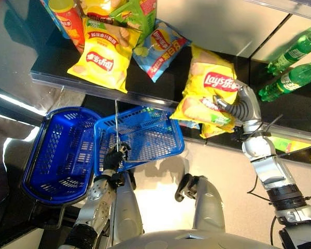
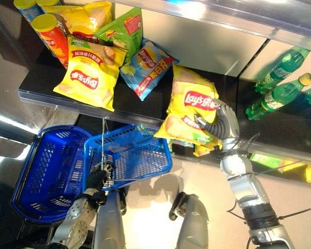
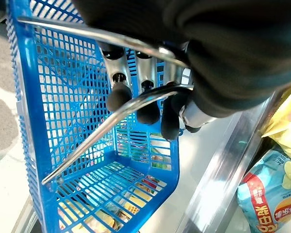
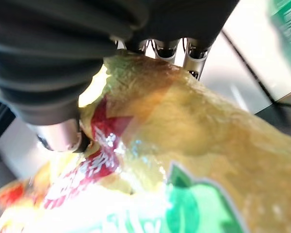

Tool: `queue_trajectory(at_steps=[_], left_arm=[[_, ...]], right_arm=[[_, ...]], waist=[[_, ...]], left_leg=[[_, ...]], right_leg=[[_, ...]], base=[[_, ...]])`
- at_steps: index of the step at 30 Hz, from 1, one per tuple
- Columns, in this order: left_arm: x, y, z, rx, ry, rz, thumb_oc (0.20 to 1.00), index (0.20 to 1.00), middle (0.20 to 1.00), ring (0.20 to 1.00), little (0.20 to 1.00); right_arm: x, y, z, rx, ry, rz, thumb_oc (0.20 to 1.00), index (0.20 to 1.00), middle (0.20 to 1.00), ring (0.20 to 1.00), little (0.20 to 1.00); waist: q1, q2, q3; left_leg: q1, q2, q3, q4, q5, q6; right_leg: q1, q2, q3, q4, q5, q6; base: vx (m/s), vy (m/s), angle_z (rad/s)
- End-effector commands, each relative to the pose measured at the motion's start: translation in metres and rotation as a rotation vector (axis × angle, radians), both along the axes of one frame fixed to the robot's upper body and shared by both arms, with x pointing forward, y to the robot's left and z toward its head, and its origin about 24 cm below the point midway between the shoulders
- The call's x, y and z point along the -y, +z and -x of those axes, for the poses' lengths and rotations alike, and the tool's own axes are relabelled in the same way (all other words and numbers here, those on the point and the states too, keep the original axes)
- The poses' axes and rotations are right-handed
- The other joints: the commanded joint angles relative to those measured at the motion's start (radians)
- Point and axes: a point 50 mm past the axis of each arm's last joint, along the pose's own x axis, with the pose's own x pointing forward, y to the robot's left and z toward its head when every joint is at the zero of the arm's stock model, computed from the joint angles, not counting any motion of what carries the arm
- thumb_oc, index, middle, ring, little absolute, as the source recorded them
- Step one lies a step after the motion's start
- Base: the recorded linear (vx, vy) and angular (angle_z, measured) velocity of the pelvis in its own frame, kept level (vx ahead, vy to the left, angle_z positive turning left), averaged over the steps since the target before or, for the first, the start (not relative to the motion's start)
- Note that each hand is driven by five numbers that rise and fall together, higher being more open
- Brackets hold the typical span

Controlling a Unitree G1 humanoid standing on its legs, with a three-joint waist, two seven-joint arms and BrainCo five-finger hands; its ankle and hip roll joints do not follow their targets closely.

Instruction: Pick up the snacks into the basket

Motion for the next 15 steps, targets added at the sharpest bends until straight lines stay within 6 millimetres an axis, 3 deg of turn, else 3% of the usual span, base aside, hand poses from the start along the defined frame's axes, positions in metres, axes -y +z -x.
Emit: queue_trajectory(at_steps=[1,7,12,15], left_arm=[[0.004,0.061,-0.009,0.344,-0.04,0.04,0.2,0.2,0.2,0.2,0.2],[0.012,0.069,-0.003,0.367,-0.101,0.094,0.2,0.2,0.2,0.2,0.2],[0.021,0.089,0.002,0.442,-0.156,0.184,0.2,0.2,0.2,0.2,0.2],[0.023,0.096,0.004,0.465,-0.17,0.22,0.2,0.2,0.2,0.2,0.2]], right_arm=[[-0.016,0.026,-0.001,0.124,0.105,0.156,0.2,0.2,0.2,0.2,0.2],[-0.048,0.01,-0.017,0.053,0.197,0.35,0.2,0.2,0.2,0.2,0.2],[-0.1,-0.01,-0.047,-0.011,0.28,0.54,0.2,0.2,0.2,0.2,0.2],[-0.117,-0.019,-0.054,-0.048,0.307,0.589,0.2,0.2,0.2,0.2,0.2]], waist=[[0.017,-0.001,-0.031],[0.047,0.002,-0.026],[0.1,0.013,-0.013],[0.116,0.018,-0.008]], left_leg=[[0.038,-0.041,0.077,0.01,-0.034,0.119],[0.022,-0.042,0.069,0.018,-0.029,0.116],[0.016,-0.052,0.06,0.011,-0.018,0.115],[0.013,-0.055,0.056,0.01,-0.014,0.116]], right_leg=[[0.013,0.002,0.013,-0.031,0.098,0.079],[0.013,-0.001,0.003,-0.028,0.093,0.076],[0.018,-0.003,-0.011,-0.037,0.099,0.076],[0.023,-0.002,-0.018,-0.041,0.102,0.074]], base=[[-0.03,-0.033,0.0],[-0.02,-0.018,0.04],[-0.03,-0.019,0.03],[-0.04,-0.022,0.13]])
